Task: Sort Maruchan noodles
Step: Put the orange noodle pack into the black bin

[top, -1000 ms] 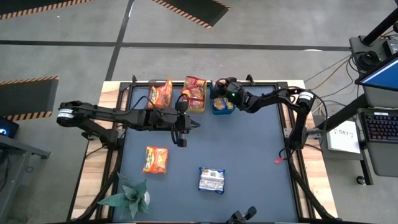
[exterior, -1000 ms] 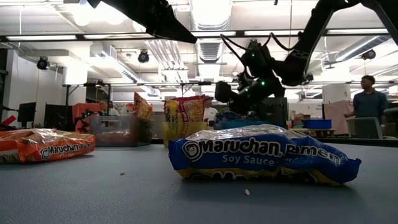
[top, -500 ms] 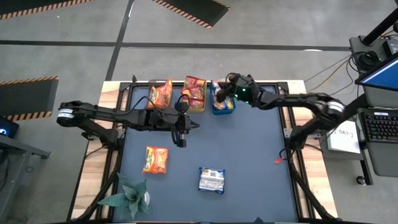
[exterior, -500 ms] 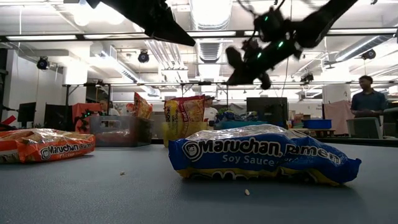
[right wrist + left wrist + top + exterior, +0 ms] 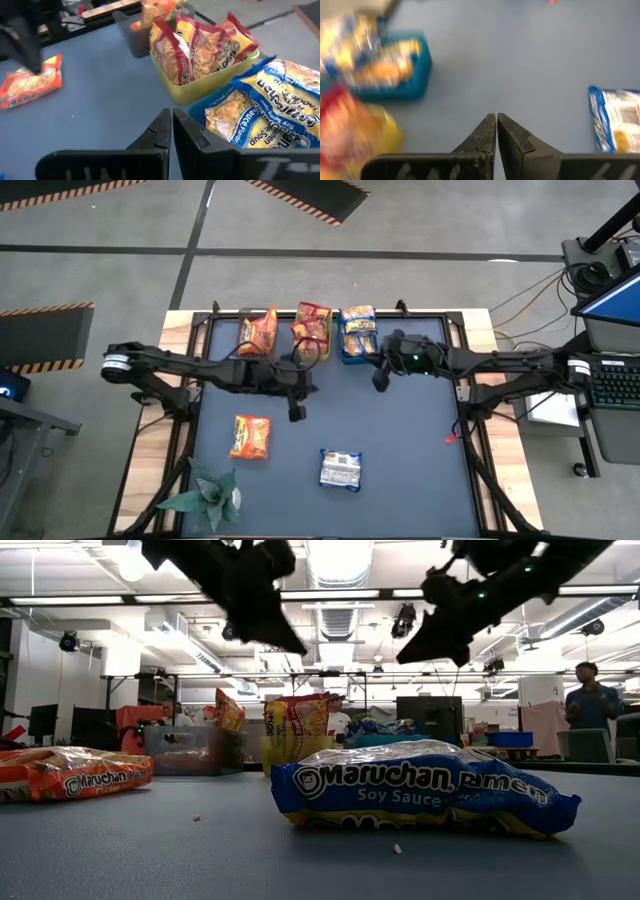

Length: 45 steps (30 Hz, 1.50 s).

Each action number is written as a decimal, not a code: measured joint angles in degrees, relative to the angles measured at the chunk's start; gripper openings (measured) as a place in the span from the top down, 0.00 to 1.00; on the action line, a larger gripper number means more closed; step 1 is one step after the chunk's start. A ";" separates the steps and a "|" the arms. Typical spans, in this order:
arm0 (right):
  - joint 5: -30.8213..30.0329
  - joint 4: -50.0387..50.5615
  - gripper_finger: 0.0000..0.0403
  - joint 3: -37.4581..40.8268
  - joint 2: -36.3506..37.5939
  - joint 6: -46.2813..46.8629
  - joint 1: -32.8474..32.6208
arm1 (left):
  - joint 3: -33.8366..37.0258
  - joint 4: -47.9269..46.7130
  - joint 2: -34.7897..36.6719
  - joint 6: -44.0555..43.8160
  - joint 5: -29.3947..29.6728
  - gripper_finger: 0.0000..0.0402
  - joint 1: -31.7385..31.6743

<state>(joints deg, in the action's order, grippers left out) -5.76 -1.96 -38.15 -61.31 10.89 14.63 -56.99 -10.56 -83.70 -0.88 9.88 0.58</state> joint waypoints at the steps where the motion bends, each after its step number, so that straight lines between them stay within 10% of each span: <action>1: 0.00 -0.38 0.98 0.78 0.88 -0.73 -0.26 | -0.22 -2.01 -0.31 -2.87 -0.06 1.00 0.02; 10: -0.27 -1.40 0.98 3.16 6.79 -8.69 -0.29 | -6.11 -32.16 -2.57 -34.61 -8.65 1.00 1.04; 16: -0.26 -3.62 0.98 3.08 7.99 -13.40 0.02 | -8.17 -45.68 -5.24 -20.25 -11.97 1.00 3.60; 23: 0.12 -3.43 0.98 4.01 7.70 -13.21 0.00 | -7.57 -46.63 -5.82 -11.51 -12.97 0.97 5.42; 37: 0.26 -5.70 0.98 8.99 6.44 -7.86 0.00 | 2.44 -41.47 -5.82 -11.66 -13.61 0.57 5.87; 45: 1.90 -8.91 0.98 10.11 6.46 -7.77 0.00 | 6.53 -35.50 -6.48 -12.97 -12.33 0.57 5.83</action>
<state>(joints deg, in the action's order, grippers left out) -3.86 -10.87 -28.03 -54.85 3.12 14.63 -50.46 -46.06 -90.17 -13.84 -2.44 6.42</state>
